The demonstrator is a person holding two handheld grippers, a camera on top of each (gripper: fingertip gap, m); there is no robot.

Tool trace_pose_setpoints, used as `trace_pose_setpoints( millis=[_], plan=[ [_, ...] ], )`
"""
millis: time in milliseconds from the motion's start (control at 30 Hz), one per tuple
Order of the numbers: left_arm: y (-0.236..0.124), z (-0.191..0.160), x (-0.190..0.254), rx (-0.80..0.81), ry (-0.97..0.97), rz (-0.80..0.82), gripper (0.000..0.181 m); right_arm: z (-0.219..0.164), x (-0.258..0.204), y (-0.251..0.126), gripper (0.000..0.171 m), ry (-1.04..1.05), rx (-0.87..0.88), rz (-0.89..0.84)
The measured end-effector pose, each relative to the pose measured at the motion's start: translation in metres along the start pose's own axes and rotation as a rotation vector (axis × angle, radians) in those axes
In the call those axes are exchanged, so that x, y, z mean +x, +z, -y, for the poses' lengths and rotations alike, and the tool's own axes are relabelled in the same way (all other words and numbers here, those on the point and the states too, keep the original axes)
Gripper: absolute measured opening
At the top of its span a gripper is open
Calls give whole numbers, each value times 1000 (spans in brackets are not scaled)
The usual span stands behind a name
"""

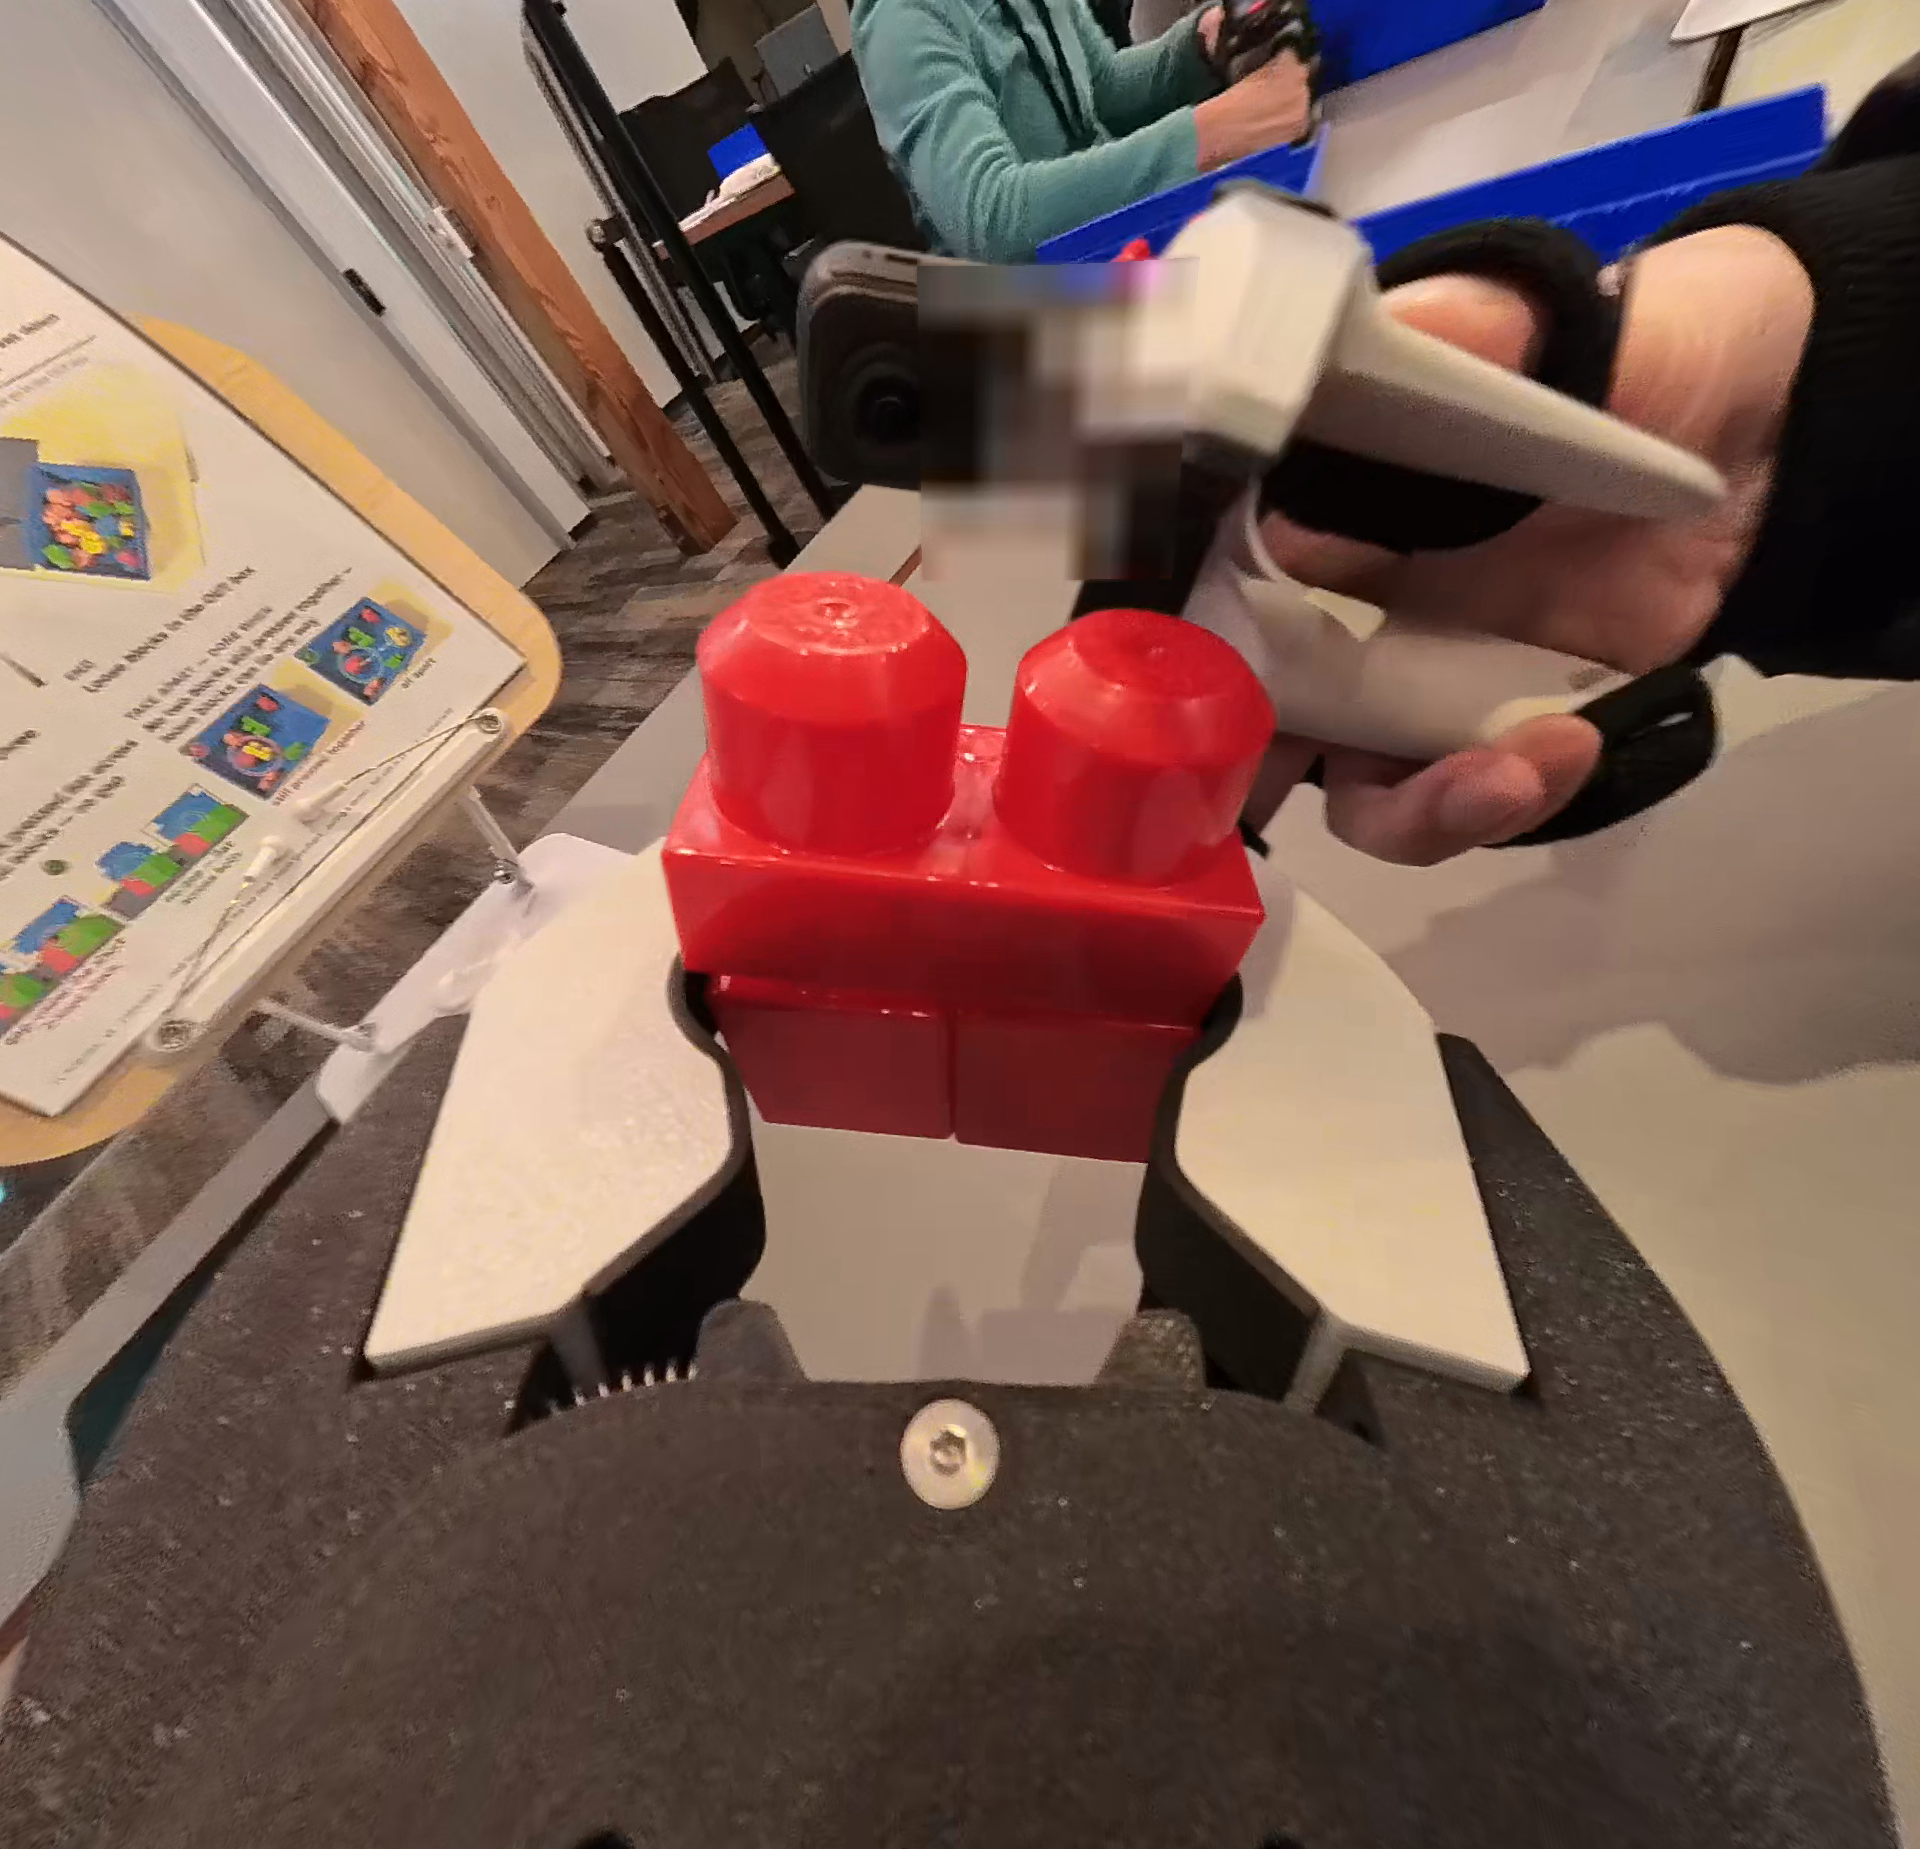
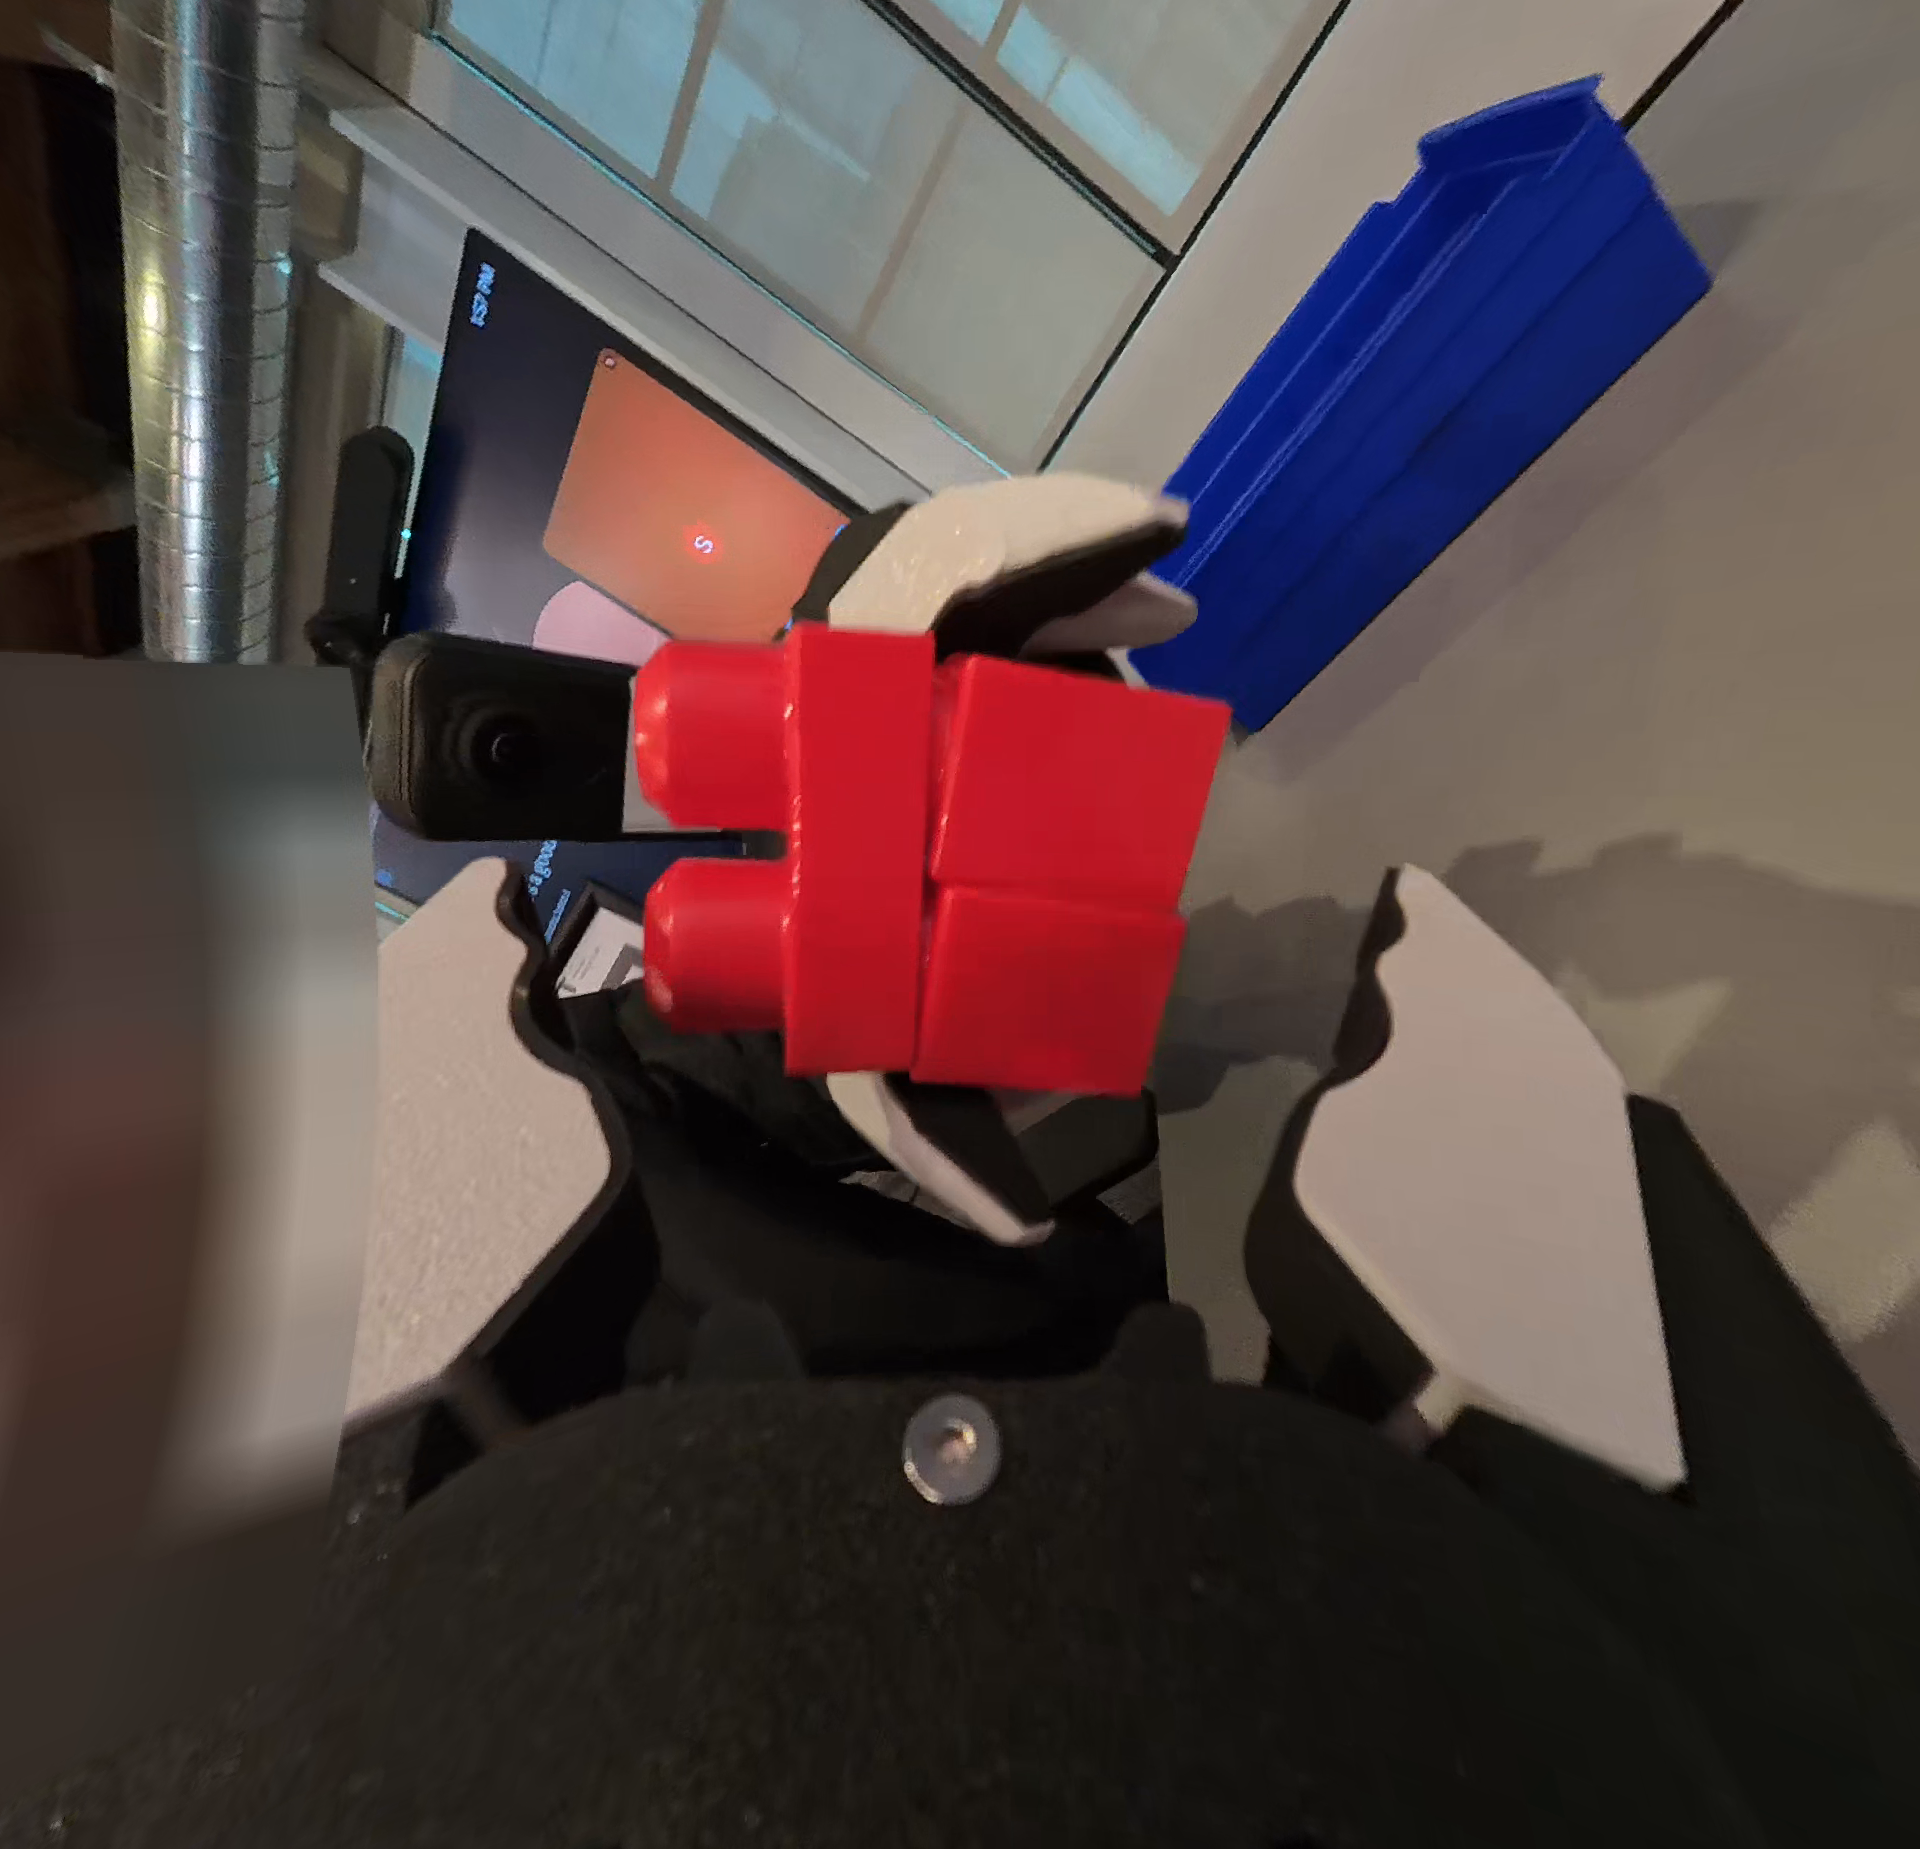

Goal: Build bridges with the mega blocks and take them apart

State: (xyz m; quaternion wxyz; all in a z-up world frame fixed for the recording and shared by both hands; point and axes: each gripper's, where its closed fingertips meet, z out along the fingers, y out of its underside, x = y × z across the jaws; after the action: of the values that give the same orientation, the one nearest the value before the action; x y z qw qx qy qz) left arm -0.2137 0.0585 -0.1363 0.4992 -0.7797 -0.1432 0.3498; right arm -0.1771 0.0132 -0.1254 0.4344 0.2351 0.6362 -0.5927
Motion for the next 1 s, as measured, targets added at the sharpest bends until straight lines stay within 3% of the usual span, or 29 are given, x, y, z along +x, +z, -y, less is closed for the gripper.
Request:
trace_pose_setpoints(
  millis=[133,300,1000],
  plan=[
    [2,5,11,9,-7,-67,90,8,-5,5,144,86,-26,37],
    [8,-2,23,-34,63,-80,90,-2,-6,17,123,123,-109,32],
    [8,-2,24,-46,70,-77,90,-2,-4,17,115,129,-98,26]
  ],
)
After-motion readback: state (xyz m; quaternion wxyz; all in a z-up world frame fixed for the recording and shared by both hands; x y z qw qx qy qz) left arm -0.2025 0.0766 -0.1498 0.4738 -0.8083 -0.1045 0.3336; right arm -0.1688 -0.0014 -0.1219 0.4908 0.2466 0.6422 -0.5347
